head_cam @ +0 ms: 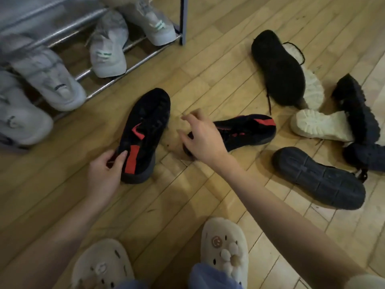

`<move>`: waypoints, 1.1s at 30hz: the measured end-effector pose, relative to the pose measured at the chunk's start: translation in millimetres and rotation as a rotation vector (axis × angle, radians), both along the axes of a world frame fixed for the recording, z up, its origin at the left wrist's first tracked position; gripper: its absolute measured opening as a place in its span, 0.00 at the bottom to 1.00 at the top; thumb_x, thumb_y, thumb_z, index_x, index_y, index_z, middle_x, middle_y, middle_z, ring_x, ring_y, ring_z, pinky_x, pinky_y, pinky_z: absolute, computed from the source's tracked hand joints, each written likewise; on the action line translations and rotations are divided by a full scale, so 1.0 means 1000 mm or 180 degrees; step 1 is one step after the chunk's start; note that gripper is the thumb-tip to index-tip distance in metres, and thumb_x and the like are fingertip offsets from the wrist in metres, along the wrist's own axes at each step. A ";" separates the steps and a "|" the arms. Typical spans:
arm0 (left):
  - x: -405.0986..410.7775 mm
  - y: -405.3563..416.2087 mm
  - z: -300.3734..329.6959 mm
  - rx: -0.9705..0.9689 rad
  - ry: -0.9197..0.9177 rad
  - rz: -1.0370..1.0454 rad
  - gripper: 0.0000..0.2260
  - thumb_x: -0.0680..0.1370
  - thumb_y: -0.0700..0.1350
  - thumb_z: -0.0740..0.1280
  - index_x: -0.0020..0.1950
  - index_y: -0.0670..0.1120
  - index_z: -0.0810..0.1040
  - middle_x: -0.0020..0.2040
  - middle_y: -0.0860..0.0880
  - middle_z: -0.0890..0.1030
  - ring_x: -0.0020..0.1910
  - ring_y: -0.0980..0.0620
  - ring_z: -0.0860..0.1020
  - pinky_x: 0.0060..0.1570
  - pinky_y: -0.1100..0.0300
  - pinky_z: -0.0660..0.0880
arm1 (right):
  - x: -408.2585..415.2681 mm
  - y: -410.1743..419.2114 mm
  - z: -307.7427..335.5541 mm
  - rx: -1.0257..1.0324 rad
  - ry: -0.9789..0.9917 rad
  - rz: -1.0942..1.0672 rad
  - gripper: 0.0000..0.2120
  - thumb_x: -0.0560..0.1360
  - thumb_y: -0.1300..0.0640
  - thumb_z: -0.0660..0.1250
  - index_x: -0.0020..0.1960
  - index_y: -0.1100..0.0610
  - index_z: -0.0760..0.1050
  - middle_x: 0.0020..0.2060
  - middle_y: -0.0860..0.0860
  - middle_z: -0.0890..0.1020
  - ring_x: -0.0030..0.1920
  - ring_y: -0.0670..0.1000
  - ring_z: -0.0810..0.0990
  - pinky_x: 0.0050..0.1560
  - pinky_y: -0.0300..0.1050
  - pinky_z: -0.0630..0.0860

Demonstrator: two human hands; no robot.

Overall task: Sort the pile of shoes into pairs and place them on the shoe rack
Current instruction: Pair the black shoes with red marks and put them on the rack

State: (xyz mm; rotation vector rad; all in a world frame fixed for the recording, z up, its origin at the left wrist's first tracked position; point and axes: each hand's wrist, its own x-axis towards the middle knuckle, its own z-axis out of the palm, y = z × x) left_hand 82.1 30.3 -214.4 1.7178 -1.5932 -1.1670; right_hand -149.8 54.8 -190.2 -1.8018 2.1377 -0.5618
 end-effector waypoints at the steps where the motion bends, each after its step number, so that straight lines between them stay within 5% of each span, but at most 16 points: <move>1: 0.000 0.001 0.002 0.0043 -0.0029 -0.0022 0.08 0.79 0.48 0.64 0.42 0.56 0.77 0.40 0.55 0.80 0.42 0.56 0.78 0.44 0.56 0.75 | -0.010 -0.004 -0.001 0.0045 0.0129 -0.0202 0.22 0.76 0.62 0.63 0.70 0.60 0.68 0.65 0.59 0.71 0.63 0.58 0.73 0.63 0.52 0.73; 3: -0.001 0.000 0.002 0.0186 -0.0084 -0.0004 0.06 0.79 0.48 0.64 0.46 0.51 0.80 0.41 0.54 0.80 0.44 0.53 0.79 0.43 0.57 0.74 | -0.039 -0.007 0.003 0.0575 0.0210 -0.0628 0.34 0.73 0.70 0.59 0.77 0.57 0.57 0.74 0.59 0.60 0.75 0.61 0.58 0.73 0.58 0.58; 7: -0.005 -0.002 -0.003 0.0609 0.0063 0.0338 0.11 0.76 0.51 0.66 0.49 0.44 0.81 0.41 0.51 0.81 0.48 0.48 0.78 0.46 0.55 0.73 | -0.101 0.006 0.010 0.2013 0.0441 -0.0215 0.39 0.73 0.64 0.64 0.79 0.49 0.49 0.78 0.54 0.52 0.78 0.60 0.43 0.74 0.67 0.38; 12: -0.015 -0.005 0.000 0.1352 0.0555 0.0681 0.07 0.74 0.46 0.70 0.37 0.46 0.78 0.40 0.49 0.80 0.45 0.48 0.78 0.47 0.54 0.75 | -0.113 0.028 0.000 0.1895 0.1243 -0.0148 0.43 0.69 0.56 0.73 0.77 0.46 0.52 0.74 0.58 0.58 0.76 0.63 0.50 0.72 0.70 0.41; 16: -0.016 -0.006 0.008 0.1584 0.0963 0.0395 0.05 0.75 0.44 0.69 0.45 0.43 0.79 0.46 0.45 0.83 0.49 0.46 0.81 0.47 0.49 0.78 | -0.109 0.034 -0.004 0.1453 0.1407 -0.0381 0.37 0.67 0.50 0.75 0.72 0.48 0.63 0.65 0.58 0.71 0.69 0.64 0.63 0.73 0.67 0.51; 22: -0.006 0.008 0.021 0.1173 0.0930 -0.0258 0.09 0.78 0.47 0.67 0.54 0.44 0.81 0.51 0.46 0.84 0.53 0.50 0.81 0.49 0.56 0.77 | -0.080 0.050 -0.001 0.1059 0.0177 -0.1662 0.36 0.63 0.38 0.75 0.64 0.54 0.68 0.55 0.56 0.74 0.56 0.58 0.72 0.53 0.55 0.76; 25: 0.004 0.015 0.027 0.0866 0.0814 -0.0282 0.12 0.73 0.51 0.70 0.53 0.47 0.82 0.50 0.47 0.85 0.52 0.48 0.82 0.55 0.47 0.78 | -0.055 0.041 0.005 0.0757 -0.0878 -0.2099 0.32 0.66 0.36 0.72 0.59 0.58 0.71 0.47 0.52 0.77 0.46 0.52 0.77 0.36 0.42 0.74; 29: 0.011 0.018 0.042 0.0566 0.1046 -0.0152 0.07 0.76 0.42 0.69 0.51 0.52 0.81 0.48 0.52 0.85 0.50 0.58 0.82 0.53 0.58 0.77 | -0.016 0.015 0.013 0.0461 -0.2275 -0.2253 0.35 0.66 0.38 0.73 0.66 0.56 0.69 0.52 0.51 0.77 0.45 0.49 0.78 0.42 0.44 0.74; 33: 0.021 0.015 0.058 0.0219 0.1143 0.0056 0.10 0.76 0.43 0.68 0.56 0.49 0.81 0.51 0.54 0.84 0.52 0.60 0.81 0.51 0.64 0.77 | 0.026 -0.005 0.020 0.0054 -0.2406 -0.1909 0.37 0.67 0.41 0.74 0.70 0.52 0.65 0.53 0.48 0.76 0.47 0.47 0.77 0.46 0.46 0.76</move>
